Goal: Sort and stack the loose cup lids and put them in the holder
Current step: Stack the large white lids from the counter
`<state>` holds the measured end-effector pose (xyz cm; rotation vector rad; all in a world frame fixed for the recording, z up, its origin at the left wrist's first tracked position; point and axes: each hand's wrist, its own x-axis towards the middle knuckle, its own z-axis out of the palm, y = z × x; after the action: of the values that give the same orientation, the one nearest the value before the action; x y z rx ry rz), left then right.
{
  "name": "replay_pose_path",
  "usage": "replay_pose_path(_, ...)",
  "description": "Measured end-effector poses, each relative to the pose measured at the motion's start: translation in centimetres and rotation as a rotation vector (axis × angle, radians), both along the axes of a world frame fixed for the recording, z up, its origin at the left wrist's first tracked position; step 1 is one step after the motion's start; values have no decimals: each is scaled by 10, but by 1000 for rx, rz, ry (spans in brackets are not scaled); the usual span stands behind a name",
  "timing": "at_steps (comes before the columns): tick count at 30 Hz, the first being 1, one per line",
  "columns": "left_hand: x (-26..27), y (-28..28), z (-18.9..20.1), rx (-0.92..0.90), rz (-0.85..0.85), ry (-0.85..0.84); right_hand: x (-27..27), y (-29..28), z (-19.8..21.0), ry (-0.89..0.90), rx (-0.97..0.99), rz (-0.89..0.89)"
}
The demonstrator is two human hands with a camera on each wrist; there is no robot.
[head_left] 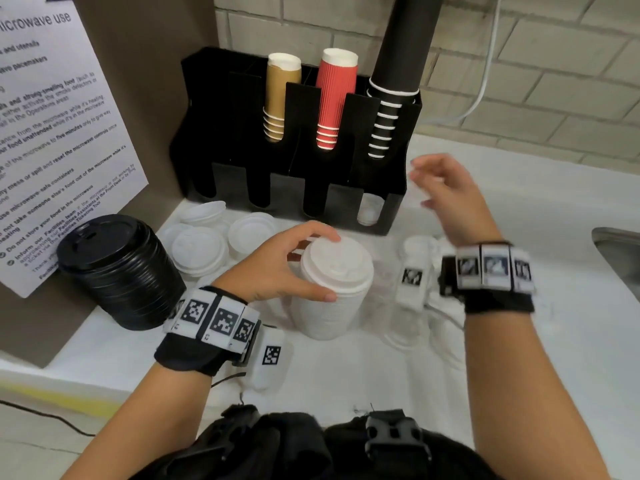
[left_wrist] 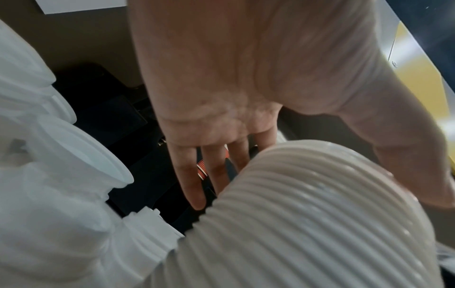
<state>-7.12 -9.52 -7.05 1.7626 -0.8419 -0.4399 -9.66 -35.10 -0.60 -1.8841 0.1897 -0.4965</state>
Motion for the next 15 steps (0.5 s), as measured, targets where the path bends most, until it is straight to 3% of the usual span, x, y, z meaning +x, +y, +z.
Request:
replay_pose_path(1, 0, 0, 2, 1, -2, 5, 19, -16, -1, 53, 25, -120)
replay_pose_path(3, -1, -1, 7, -12, 5, 25, 59, -45, -5, 296, -64, -186)
replay_pose_path(6, -1, -3, 9, -16, 7, 41, 110, -77, -26, 712, -523, -95)
replay_pose_path(8, -2, -2, 10, -4, 10, 36, 126, -81, -37, 802, -876, -5)
replay_pose_path(12, -2, -1, 12, 19, 16, 17, 149, -89, -60, 892, -1112, 66)
replay_pose_path(15, -3, -2, 13, 27, 16, 9, 154, -96, -66, 936, -1182, 68)
